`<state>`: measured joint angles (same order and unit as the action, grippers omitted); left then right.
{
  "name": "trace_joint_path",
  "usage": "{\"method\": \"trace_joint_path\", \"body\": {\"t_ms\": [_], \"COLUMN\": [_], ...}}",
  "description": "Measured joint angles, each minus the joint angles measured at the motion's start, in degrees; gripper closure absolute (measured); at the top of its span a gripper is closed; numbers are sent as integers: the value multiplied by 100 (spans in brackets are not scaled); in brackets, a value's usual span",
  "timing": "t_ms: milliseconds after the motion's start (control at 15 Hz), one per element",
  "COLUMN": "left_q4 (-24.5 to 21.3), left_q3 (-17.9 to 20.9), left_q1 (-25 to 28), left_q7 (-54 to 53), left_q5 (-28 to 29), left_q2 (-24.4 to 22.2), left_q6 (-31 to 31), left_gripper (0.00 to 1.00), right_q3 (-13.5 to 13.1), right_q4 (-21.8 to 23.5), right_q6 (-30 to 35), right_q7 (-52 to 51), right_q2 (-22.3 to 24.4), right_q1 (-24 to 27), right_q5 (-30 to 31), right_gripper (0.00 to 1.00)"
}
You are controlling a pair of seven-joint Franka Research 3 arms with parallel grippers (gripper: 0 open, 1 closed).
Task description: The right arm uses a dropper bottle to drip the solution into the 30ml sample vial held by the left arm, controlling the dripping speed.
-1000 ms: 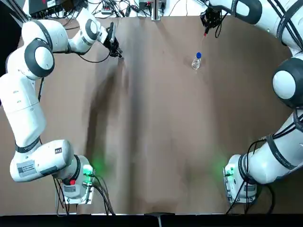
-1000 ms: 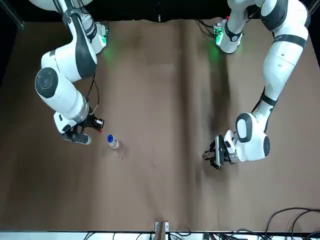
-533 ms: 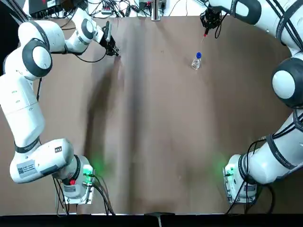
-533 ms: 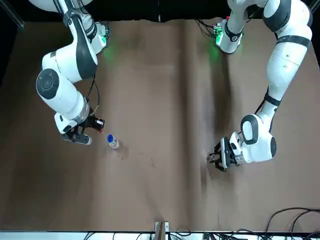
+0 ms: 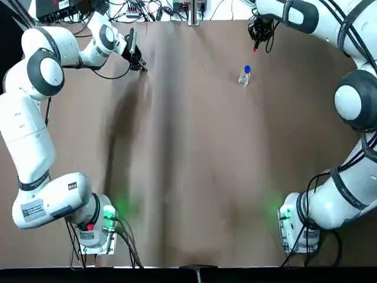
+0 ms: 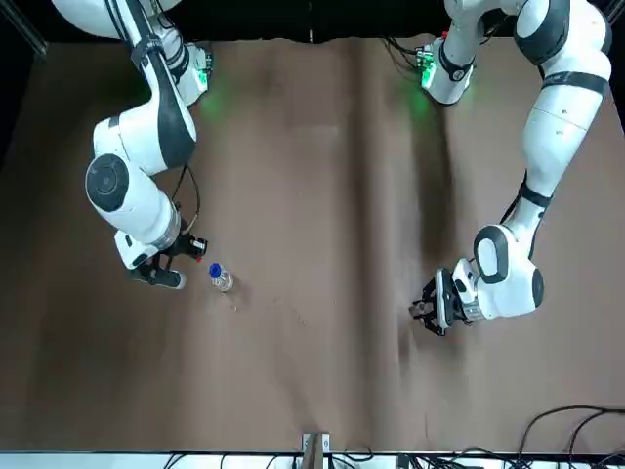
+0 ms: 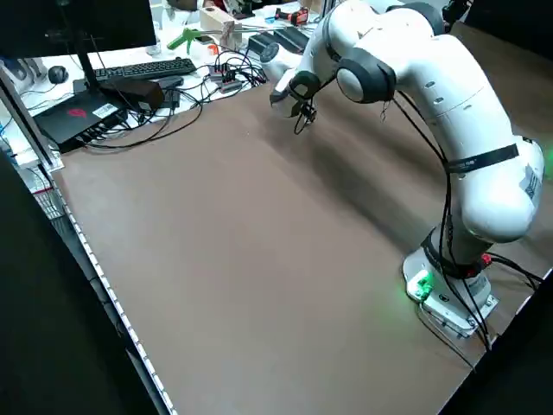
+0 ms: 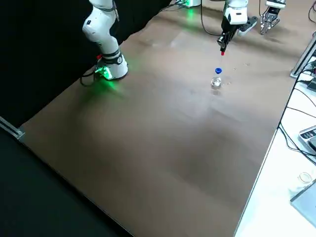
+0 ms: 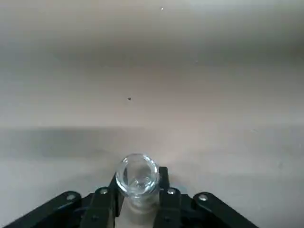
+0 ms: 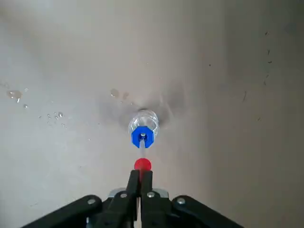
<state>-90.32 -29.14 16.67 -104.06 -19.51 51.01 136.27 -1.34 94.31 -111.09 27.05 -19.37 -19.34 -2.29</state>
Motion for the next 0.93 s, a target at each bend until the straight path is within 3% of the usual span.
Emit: {"method": "trace_joint_path", "body": {"t_ms": [200,333,733,933], "left_q4": [0,0,0,0], "left_q3": [12,12,29,39], "left_q1": [0,0,18,110], "left_q7": [-28,-29,-34,-34], "left_q5": [0,-56,-257,-261], "left_q2": [6,8,22,23], "left_q6": [0,0,0,2], "left_gripper": [68,55,1,0], "right_q3": [1,8,16,21], "right_q4": [0,0,0,10], "right_q6": [-54,-64,-81,-81], "right_q7": [0,0,0,0], "right_q2": [-55,-84,-128,-160], "right_q1": [0,-2,-7,-11], "right_q5": [3,4,6,24], "right_gripper": [96,96,96,96]}}
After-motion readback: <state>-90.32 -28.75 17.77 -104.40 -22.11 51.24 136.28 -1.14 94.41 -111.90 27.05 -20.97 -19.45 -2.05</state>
